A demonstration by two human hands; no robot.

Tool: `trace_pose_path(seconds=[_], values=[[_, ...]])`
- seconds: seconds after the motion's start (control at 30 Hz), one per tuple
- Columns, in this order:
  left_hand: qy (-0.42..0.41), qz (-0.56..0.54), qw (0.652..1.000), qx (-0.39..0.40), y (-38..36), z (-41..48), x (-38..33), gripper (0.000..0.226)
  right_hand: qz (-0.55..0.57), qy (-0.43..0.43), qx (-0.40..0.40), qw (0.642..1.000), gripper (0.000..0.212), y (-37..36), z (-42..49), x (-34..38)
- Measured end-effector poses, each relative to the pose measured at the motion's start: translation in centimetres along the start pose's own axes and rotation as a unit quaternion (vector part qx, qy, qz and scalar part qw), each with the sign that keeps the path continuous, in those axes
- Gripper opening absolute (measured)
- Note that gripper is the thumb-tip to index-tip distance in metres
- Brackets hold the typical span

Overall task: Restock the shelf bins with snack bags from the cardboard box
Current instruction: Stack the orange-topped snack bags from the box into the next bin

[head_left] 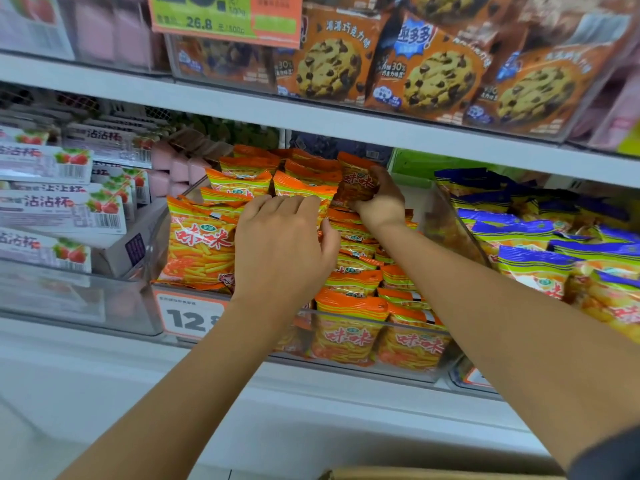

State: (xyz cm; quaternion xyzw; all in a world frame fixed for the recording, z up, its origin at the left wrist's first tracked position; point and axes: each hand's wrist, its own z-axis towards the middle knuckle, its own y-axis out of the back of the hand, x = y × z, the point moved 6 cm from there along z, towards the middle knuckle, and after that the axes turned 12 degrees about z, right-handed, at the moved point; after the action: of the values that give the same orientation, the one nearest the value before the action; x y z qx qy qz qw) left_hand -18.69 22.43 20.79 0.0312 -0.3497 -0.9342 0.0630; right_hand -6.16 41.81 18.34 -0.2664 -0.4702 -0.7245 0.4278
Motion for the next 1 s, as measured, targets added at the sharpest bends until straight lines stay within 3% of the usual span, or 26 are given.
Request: trace_pose_path(seconds=[0.13,0.33,0.47,0.57,0.67,0.83,1.0], values=[[-0.001,-0.002,1.000,0.005,-0.1,0.0,0.0,0.041,-0.008,-0.006,0.007,1.000,0.072,0.0,0.1,0.0],[0.001,-0.031,0.999,0.015,0.1,-0.1,0.1,0.048,-0.008,-0.044,0.014,0.999,0.089,0.5,-0.7,0.5],[0.001,-0.036,0.999,0.024,0.3,-0.2,0.1,0.052,0.001,-0.022,-0.014,1.000,0.076,1.7,-3.5,1.6],[-0.006,-0.045,0.997,0.063,0.6,-0.3,-0.1,0.059,0.012,-0.004,0.018,1.000,0.062,2.5,-6.9,2.7],[-0.028,-0.043,0.992,0.117,0.7,-0.1,-0.2,0.049,-0.034,0.047,0.040,0.997,0.050,4.3,-10.3,4.4],[-0.027,-0.027,0.994,0.103,2.8,-0.4,-0.3,0.054,-0.021,0.060,0.063,0.996,0.038,6.9,-14.0,5.7],[-0.022,-0.014,0.997,0.070,6.8,-3.2,-2.8,0.026,0.018,0.086,0.067,0.994,0.020,10.4,-17.6,6.4]])
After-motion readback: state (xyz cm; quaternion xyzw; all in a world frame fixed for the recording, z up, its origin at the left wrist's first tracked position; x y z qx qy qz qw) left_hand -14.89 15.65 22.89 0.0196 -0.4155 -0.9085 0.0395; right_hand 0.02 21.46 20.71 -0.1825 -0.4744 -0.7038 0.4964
